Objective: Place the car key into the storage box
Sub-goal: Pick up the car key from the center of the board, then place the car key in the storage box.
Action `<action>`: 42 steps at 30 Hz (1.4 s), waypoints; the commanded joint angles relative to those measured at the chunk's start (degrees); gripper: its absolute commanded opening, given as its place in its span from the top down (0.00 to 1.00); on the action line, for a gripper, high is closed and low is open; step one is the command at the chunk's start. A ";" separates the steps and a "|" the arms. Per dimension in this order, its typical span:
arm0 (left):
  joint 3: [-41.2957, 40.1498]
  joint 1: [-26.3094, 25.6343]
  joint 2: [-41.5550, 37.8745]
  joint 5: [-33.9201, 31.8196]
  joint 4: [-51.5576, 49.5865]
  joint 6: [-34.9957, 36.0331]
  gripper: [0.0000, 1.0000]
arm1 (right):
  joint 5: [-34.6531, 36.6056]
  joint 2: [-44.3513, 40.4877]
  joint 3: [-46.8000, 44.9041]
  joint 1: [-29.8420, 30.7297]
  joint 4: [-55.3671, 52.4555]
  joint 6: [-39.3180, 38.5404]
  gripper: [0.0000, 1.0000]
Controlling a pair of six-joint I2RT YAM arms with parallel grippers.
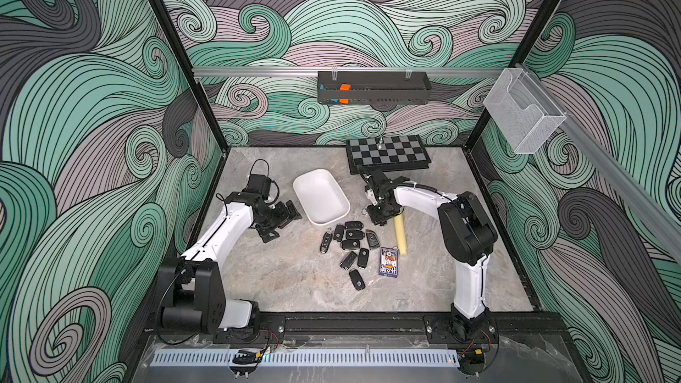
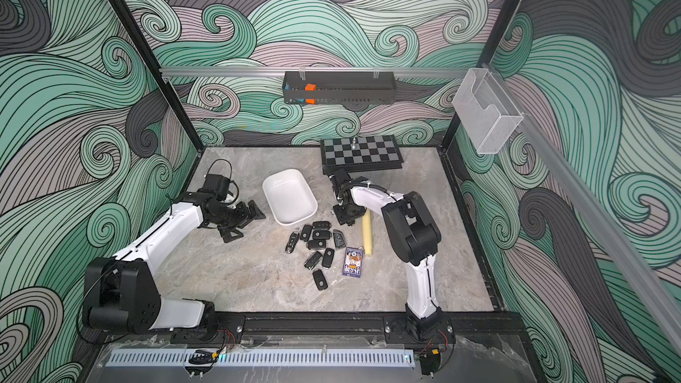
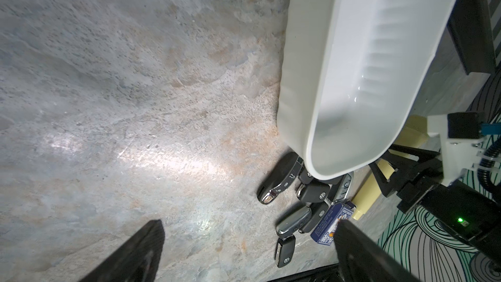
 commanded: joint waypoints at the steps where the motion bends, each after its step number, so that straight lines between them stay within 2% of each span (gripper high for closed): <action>1: -0.45 0.53 -1.60 0.39 0.04 -0.19 0.01 | 0.64 1.74 -0.76 0.43 -0.75 0.35 0.52; 10: -1.65 1.67 -2.51 0.69 0.13 0.67 0.01 | 0.29 -1.58 -1.35 0.68 -0.89 2.92 0.64; 15: -2.08 2.44 -1.99 1.35 0.90 0.89 0.01 | -2.11 -7.11 -0.93 0.67 -1.43 5.34 0.65; 25: -4.39 3.65 -0.56 3.76 4.46 0.25 0.02 | -13.07 -13.27 2.29 3.70 0.72 12.33 0.64; 29: -6.36 3.87 -2.04 3.94 5.54 -0.82 0.02 | -13.94 -11.29 6.37 6.72 1.84 12.55 0.64; 35: -9.49 4.19 -5.60 4.01 6.23 -2.53 0.02 | -13.56 -3.57 14.36 10.60 1.87 12.39 0.64; 42: -11.86 4.49 -8.65 3.69 6.64 -3.61 0.01 | -8.95 6.02 22.87 12.49 1.22 11.62 0.64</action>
